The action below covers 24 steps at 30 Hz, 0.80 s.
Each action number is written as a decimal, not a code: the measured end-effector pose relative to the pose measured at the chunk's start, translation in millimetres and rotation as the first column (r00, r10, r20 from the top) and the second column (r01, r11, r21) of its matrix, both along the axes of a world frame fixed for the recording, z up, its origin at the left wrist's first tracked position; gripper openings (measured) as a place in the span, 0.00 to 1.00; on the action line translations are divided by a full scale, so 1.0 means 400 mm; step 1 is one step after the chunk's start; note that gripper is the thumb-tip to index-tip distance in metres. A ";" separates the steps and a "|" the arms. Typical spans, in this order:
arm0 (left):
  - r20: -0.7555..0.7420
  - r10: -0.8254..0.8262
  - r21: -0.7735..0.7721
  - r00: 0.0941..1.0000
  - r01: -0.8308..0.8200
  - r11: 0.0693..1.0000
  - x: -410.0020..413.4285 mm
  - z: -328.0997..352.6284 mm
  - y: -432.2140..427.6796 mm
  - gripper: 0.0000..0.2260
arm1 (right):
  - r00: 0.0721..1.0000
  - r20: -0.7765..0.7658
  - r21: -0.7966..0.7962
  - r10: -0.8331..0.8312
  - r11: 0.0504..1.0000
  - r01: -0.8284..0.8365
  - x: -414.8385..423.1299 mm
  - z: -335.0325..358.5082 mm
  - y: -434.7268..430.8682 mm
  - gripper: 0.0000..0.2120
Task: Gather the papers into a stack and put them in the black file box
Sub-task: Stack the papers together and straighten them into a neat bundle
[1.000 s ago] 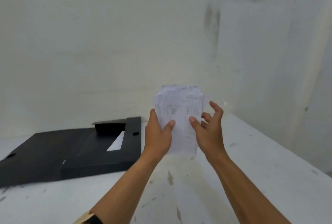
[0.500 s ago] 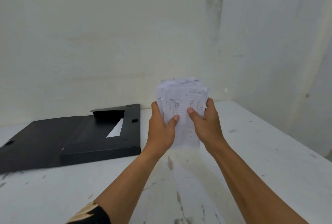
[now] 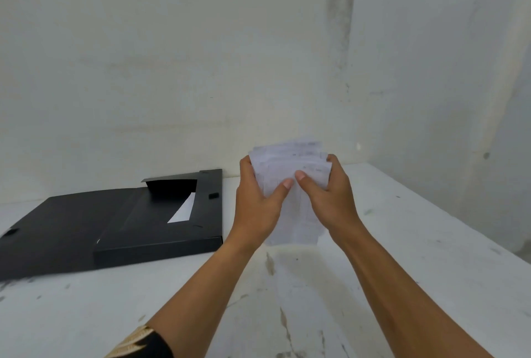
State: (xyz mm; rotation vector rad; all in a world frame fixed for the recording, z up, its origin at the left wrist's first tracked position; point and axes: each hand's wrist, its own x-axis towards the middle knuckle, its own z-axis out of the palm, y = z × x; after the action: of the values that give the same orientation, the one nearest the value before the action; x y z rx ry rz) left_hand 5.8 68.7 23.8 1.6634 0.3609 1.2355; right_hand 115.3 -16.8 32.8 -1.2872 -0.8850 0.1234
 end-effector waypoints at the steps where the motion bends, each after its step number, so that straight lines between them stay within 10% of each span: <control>1: -0.010 0.011 0.001 1.000 -0.011 1.000 0.000 -0.008 0.005 0.27 | 1.000 0.009 -0.018 -0.020 1.000 0.021 0.003 -0.008 -0.002 0.14; 24: -0.172 -0.015 -0.066 0.985 0.004 0.998 0.014 -0.094 -0.027 0.10 | 0.995 -0.096 -0.103 0.031 0.994 -0.041 -0.001 -0.121 -0.016 0.12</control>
State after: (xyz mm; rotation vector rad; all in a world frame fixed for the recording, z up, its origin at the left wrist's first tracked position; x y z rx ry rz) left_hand 11.3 57.8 -13.9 1.7182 0.4937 1.0639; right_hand 114.9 -23.4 -15.6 -1.3519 -0.8301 0.2599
